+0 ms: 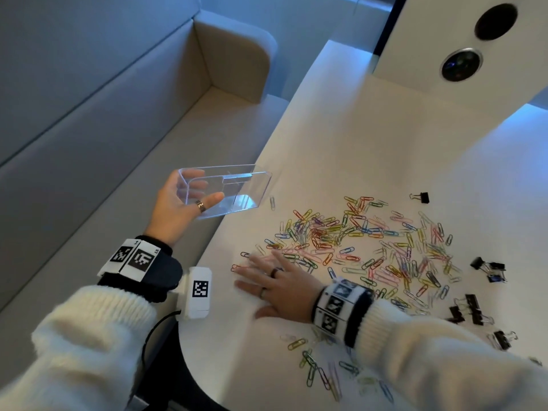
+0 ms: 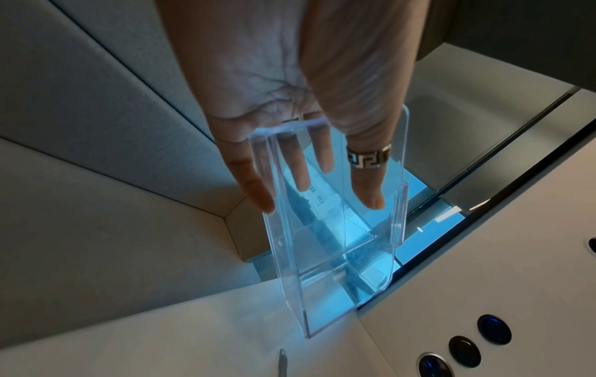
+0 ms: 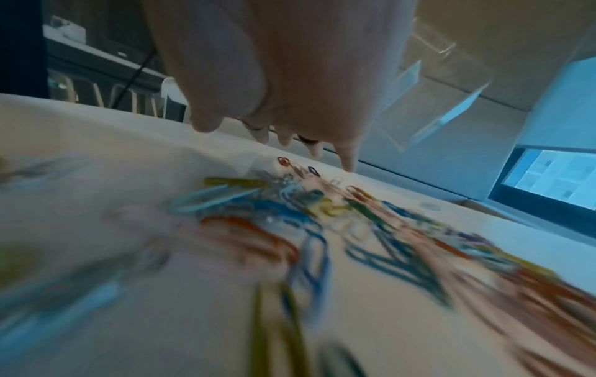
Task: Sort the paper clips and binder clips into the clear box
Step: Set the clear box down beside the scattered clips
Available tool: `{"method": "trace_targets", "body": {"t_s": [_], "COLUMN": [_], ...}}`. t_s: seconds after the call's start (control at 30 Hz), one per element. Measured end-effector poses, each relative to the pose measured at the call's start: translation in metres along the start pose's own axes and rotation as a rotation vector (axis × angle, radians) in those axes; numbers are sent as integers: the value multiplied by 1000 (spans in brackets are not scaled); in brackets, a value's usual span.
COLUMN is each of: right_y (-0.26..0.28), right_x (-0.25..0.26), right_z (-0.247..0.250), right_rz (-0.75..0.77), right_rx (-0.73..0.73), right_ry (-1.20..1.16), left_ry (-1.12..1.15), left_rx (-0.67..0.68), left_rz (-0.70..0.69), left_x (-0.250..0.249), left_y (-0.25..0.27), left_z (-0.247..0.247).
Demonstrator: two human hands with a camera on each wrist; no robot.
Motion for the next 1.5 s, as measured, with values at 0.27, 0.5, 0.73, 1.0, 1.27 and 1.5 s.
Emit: {"method": "trace_targets", "body": {"t_s": [0.27,0.5,0.73,1.0,1.27,1.5], "right_y": [-8,2,-40,55,111,120], "right_x": [-13,-56,-121,-102,-239,-211], "right_z": [4,33,31,-18,-19,-43], "right_rz": [-46,-121,-353,-237,-953,-807], "right_rx": [41,-151,-19,73,-219,-118], "right_ry": [-40,-195,-221,-216,-711,-649], "left_ry": [29,95,78,122,103,-19], "left_rx": [-27,-31,-25,57,234,300], "left_rz": [5,0,-35,-64,-31,-8], "left_x": [8,11,15,13,4,-3], "left_y": [4,1,-5,-21,-44,-58], "left_z": [7,-2,-17,-51,-116,-169]}}
Point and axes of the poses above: each hand's wrist, its own y-axis away from the middle knuckle, its own z-axis out of the back of the hand, x = y × z, the point moved 9 cm from there along -y, towards the middle knuckle, and after that the axes turned 6 degrees about -y, right-handed, at the moved point
